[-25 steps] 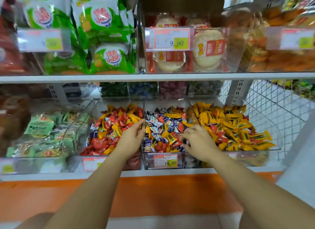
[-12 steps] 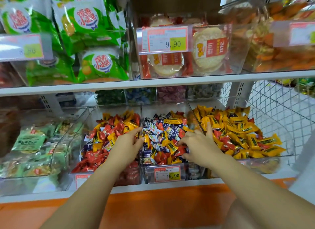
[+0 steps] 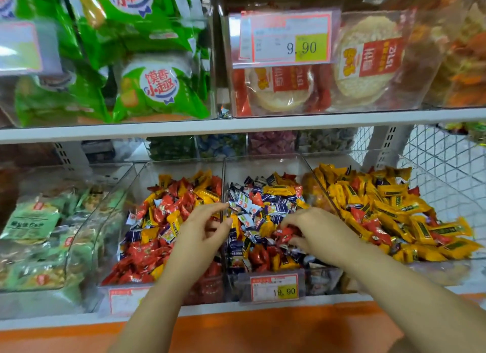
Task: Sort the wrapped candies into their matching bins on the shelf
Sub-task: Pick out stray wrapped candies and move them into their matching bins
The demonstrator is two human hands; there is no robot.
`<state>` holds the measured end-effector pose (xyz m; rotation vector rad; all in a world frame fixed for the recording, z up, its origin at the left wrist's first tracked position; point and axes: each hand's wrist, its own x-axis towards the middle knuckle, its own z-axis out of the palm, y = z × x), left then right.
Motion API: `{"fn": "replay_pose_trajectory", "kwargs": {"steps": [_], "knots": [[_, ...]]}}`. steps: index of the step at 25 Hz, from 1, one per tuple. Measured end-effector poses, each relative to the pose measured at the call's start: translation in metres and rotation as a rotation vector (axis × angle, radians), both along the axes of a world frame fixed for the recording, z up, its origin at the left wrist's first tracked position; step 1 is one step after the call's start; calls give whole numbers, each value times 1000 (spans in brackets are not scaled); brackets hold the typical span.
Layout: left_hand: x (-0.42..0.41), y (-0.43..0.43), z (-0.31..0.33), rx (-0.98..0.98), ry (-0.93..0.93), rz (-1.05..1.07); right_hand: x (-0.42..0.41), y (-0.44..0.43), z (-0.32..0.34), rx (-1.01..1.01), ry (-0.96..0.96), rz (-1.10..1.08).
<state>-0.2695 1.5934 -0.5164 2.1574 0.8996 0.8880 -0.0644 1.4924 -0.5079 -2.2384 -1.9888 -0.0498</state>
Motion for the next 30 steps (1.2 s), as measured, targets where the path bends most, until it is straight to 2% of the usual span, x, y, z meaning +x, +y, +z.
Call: {"fn": "replay_pose_trajectory", "kwargs": {"steps": [8, 11, 15, 18, 25, 30], "knots": [[-22, 14, 8, 116, 74, -72, -23, 9, 20, 279, 280, -45], [-52, 22, 15, 136, 49, 39, -60, 33, 27, 323, 400, 28], [-85, 33, 18, 112, 19, 184, -97, 78, 27, 332, 346, 56], [-88, 39, 17, 106, 25, 187, -101, 97, 27, 288, 266, 53], [-55, 37, 9, 91, 55, 64, -45, 62, 16, 270, 488, -62], [-22, 26, 7, 172, 136, -42, -29, 33, 3, 40, 437, 79]]}}
